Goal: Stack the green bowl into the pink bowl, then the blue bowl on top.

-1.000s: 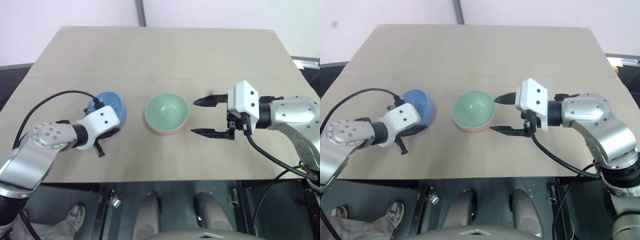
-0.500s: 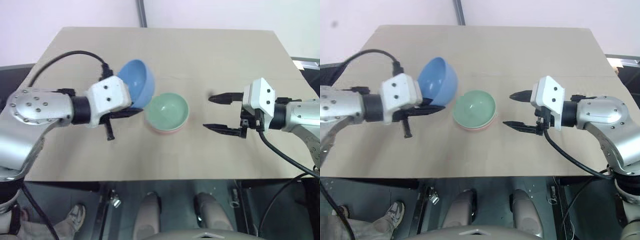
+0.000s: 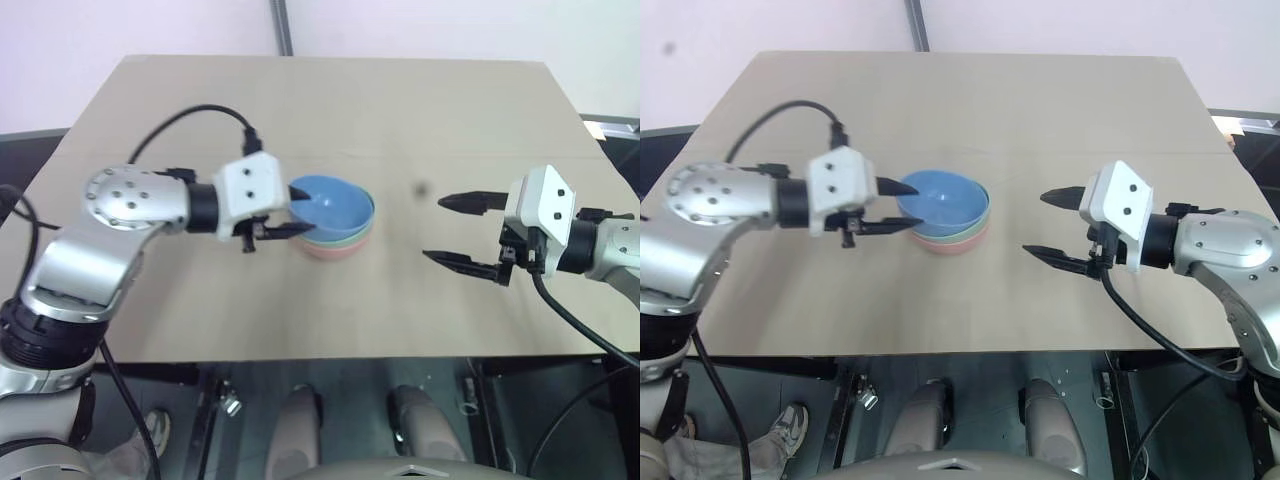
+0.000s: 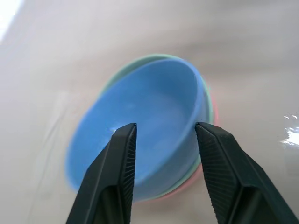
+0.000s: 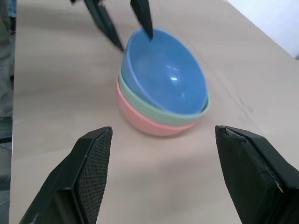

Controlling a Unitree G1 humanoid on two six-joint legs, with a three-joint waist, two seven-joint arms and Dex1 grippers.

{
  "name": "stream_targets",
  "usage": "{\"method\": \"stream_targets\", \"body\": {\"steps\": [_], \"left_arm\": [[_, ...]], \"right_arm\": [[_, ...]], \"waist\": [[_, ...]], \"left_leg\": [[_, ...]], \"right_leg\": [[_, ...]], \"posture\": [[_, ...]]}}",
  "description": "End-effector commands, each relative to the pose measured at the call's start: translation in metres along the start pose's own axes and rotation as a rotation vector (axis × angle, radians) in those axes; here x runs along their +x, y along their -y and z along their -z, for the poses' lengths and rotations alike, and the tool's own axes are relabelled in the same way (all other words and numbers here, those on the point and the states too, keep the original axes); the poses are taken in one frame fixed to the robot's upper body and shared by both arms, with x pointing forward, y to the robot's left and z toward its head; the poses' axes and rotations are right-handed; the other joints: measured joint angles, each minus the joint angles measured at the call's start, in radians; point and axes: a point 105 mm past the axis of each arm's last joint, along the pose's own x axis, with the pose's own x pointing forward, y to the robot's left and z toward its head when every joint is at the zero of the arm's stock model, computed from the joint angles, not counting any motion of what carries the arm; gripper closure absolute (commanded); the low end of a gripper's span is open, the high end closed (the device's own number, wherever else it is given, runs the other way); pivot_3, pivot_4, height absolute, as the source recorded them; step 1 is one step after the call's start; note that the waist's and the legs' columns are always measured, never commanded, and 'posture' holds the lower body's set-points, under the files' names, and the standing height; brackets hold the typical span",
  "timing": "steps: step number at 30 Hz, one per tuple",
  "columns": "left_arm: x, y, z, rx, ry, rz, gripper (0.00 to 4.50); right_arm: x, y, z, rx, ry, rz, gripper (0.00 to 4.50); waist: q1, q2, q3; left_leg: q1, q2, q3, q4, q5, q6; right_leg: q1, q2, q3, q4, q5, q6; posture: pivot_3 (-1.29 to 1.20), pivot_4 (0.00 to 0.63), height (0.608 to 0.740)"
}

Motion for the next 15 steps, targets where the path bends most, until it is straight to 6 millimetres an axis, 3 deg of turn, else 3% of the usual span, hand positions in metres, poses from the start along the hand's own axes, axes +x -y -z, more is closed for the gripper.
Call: {"method": "stream_targets", "body": {"steps": [1,5,7,9,10,13,15], "left_arm": [[-0.024,-0.01,0.001,-0.094,0.071,-0.105,2.29],[-0.044,-0.002,0.021,-0.216,0.155,-0.237,2.29],[-0.054,0.007,0.027,-0.283,0.181,-0.223,2.29],[-0.066,0.019,0.022,-0.448,0.281,-0.13,1.74],[-0.071,0.022,0.022,-0.466,0.292,-0.121,1.47],[-0.083,0.019,0.032,-0.435,0.272,-0.238,0.07],[-0.091,0.015,0.043,-0.443,0.272,-0.332,0.07]], "right_arm": [[-0.004,0.002,-0.004,-0.012,0.012,0.027,0.65],[-0.005,0.007,0.009,0.046,-0.016,0.049,0.65],[-0.007,0.009,0.014,0.071,-0.022,0.056,0.65],[-0.01,0.012,0.02,0.078,-0.043,0.061,0.65],[-0.012,0.012,0.023,0.08,-0.052,0.062,0.65],[-0.017,0.016,0.031,0.094,-0.076,0.077,0.65],[-0.022,0.019,0.035,0.108,-0.087,0.097,0.65]], "waist": [[0.002,0.0,0.0],[0.003,0.0,0.0],[0.004,0.0,0.0],[0.004,-0.001,0.0],[0.006,-0.001,0.0],[0.006,-0.001,0.0],[0.006,-0.001,-0.001]], "left_leg": [[0.0,0.0,0.0,0.0,0.0,0.0],[0.0,0.0,0.0,0.002,0.0,0.0],[0.0,0.0,0.0,0.002,0.0,0.0],[0.0,0.0,-0.001,0.003,0.0,0.0],[0.0,0.0,-0.001,0.003,0.0,0.0],[0.001,0.0,-0.001,0.003,0.0,0.0],[0.001,0.0,-0.001,0.003,0.0,0.0]], "right_leg": [[0.001,0.0,0.0,0.0,0.0,0.0],[0.001,0.0,-0.001,0.0,0.0,0.0],[0.002,-0.001,-0.001,0.0,0.0,0.0],[0.002,-0.001,-0.001,0.0,0.0,0.0],[0.002,0.0,-0.001,0.0,0.0,0.0],[0.003,-0.001,-0.002,0.0,0.0,0.0],[0.003,-0.001,-0.002,0.0,0.0,0.0]], "posture": [[0.0,0.15,0.74],[0.0,0.15,0.74],[0.0,0.15,0.74],[0.0,0.15,0.74],[0.0,0.15,0.74],[0.0,0.15,0.74],[0.0,0.15,0.74]]}}
